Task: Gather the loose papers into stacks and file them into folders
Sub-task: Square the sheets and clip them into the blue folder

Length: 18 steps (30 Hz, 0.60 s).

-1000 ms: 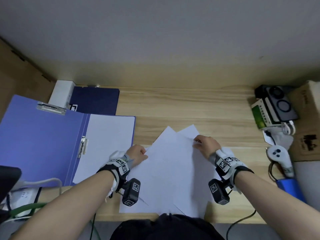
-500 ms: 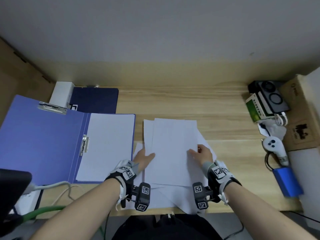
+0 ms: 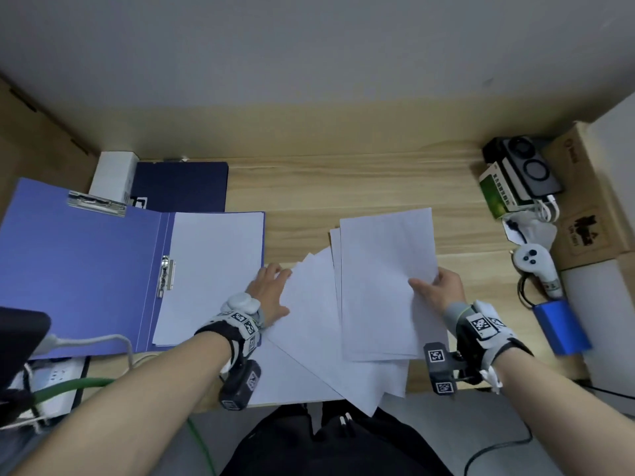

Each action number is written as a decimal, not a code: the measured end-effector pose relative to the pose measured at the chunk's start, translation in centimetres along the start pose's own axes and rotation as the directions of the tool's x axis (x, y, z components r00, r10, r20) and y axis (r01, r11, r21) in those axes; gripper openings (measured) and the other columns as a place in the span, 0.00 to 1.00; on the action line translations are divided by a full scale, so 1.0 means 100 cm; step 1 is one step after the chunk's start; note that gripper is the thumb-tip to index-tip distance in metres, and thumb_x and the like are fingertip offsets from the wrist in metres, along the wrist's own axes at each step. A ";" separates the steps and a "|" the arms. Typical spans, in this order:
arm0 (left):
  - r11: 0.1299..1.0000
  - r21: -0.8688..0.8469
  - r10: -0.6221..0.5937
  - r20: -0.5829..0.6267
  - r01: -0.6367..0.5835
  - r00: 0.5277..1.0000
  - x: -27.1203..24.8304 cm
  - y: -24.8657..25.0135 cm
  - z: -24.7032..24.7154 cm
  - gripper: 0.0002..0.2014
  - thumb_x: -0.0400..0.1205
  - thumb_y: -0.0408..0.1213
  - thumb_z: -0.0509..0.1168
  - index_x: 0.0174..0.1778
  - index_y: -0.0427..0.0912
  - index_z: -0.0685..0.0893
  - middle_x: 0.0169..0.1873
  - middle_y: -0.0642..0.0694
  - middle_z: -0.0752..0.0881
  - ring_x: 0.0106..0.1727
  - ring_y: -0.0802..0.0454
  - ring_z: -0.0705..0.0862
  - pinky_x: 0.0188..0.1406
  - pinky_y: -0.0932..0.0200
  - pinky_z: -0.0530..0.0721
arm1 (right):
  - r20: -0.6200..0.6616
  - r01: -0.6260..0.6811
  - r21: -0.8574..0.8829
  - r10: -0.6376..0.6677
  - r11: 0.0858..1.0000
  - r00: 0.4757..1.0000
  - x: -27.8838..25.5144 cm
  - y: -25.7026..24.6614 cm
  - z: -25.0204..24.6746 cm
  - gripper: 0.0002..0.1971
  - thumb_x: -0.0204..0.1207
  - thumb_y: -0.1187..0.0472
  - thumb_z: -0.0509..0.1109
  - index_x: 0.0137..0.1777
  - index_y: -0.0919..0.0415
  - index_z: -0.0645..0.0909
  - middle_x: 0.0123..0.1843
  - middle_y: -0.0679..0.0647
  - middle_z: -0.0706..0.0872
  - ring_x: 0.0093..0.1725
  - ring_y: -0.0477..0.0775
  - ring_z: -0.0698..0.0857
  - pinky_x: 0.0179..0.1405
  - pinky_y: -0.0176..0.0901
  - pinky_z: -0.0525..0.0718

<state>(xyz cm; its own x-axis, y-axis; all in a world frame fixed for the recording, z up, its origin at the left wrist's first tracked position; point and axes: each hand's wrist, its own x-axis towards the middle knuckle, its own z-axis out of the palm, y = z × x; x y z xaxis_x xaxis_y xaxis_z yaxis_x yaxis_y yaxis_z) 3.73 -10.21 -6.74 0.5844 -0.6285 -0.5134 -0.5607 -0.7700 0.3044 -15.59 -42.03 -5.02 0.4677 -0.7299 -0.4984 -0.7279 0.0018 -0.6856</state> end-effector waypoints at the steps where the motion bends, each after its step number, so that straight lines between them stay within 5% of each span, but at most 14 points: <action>1: 0.997 0.077 0.012 0.003 -0.012 1.000 0.002 0.000 0.000 0.43 0.67 0.49 0.76 0.77 0.46 0.65 0.71 0.46 0.66 0.70 0.44 0.68 0.55 0.50 0.81 | -0.005 0.005 -0.002 -0.005 1.000 1.000 -0.003 0.000 -0.003 0.09 0.67 0.63 0.81 0.44 0.55 0.84 0.48 0.59 0.91 0.47 0.60 0.89 0.52 0.60 0.89; 6: 0.982 0.160 -0.090 -0.065 0.099 0.994 0.013 0.013 0.006 0.51 0.62 0.59 0.79 0.77 0.48 0.62 0.67 0.46 0.68 0.67 0.42 0.69 0.52 0.48 0.82 | 0.027 -0.013 0.112 0.010 0.994 1.000 -0.020 0.011 -0.004 0.15 0.70 0.70 0.79 0.57 0.67 0.84 0.49 0.59 0.89 0.45 0.56 0.86 0.48 0.50 0.85; 11: 0.987 0.099 -0.112 -0.171 0.130 0.979 0.033 0.036 0.013 0.47 0.64 0.59 0.79 0.75 0.48 0.65 0.64 0.45 0.71 0.63 0.42 0.71 0.52 0.49 0.78 | 0.175 0.031 0.058 -0.041 0.998 0.984 -0.024 0.018 -0.006 0.12 0.69 0.72 0.79 0.52 0.68 0.85 0.47 0.60 0.89 0.44 0.55 0.85 0.38 0.40 0.85; 14: 0.992 0.047 -0.105 -0.206 0.117 0.973 0.042 0.048 0.012 0.43 0.65 0.61 0.77 0.72 0.48 0.68 0.62 0.45 0.72 0.62 0.43 0.71 0.56 0.49 0.78 | 0.227 0.121 -0.157 -0.083 0.980 0.970 -0.016 0.024 -0.004 0.11 0.62 0.60 0.82 0.41 0.62 0.85 0.38 0.57 0.89 0.38 0.55 0.84 0.39 0.51 0.84; 18: 0.998 -0.044 -0.042 -0.192 0.034 0.981 0.055 0.053 0.006 0.41 0.67 0.58 0.77 0.73 0.48 0.70 0.63 0.46 0.70 0.63 0.44 0.69 0.61 0.51 0.75 | 0.245 0.354 -0.519 -0.262 0.778 0.934 0.008 0.011 -0.003 0.09 0.65 0.61 0.79 0.37 0.65 0.83 0.41 0.60 0.84 0.45 0.63 0.82 0.39 0.49 0.73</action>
<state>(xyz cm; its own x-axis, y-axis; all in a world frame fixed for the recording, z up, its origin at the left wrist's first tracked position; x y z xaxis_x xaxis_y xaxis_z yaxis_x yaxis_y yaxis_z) 3.60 -17.69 -8.38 0.7091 -0.6048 -0.3625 -0.5140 -0.7953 0.3214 -16.11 -42.80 -6.01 0.7498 -0.5148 -0.4156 -0.6610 -0.6115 -0.4350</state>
